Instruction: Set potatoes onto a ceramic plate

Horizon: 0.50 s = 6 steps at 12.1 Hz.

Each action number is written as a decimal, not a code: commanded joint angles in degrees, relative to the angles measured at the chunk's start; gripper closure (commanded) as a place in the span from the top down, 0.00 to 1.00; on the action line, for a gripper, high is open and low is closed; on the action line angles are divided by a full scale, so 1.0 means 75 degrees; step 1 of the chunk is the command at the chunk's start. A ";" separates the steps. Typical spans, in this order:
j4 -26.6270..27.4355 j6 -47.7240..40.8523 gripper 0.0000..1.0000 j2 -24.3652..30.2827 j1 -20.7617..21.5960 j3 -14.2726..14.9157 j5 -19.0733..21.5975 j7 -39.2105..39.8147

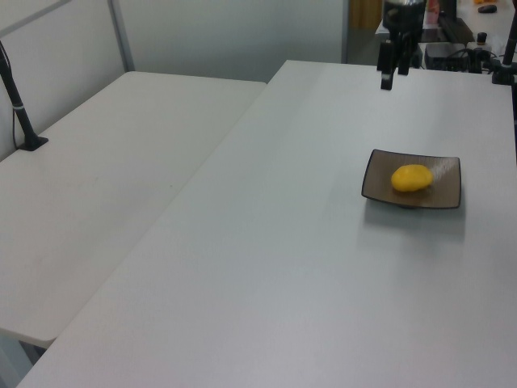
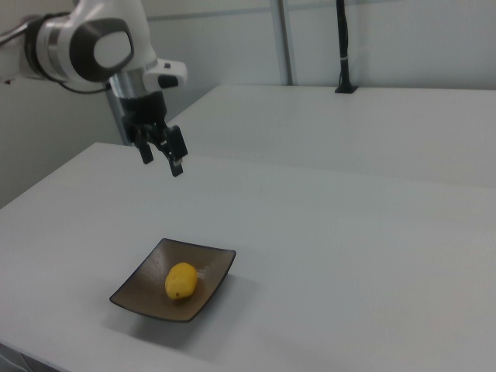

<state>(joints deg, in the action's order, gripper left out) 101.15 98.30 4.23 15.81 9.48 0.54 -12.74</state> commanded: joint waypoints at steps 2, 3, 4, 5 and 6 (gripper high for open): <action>-0.0760 -0.0661 1.00 0.0011 -0.0408 -0.0092 0.0350 -0.0340; -0.0772 -0.0708 1.00 0.0034 -0.0536 -0.0208 0.0350 -0.0294; -0.0749 -0.0662 1.00 0.0081 -0.0874 -0.0499 0.0338 -0.0189; -0.0714 -0.0615 1.00 0.0093 -0.1168 -0.0804 0.0338 0.0242; -0.0702 -0.0603 1.00 0.0093 -0.1275 -0.0888 0.0303 0.0838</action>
<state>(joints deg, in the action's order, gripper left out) 96.17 94.87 4.48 9.80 6.18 2.09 -13.00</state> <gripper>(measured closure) 0.000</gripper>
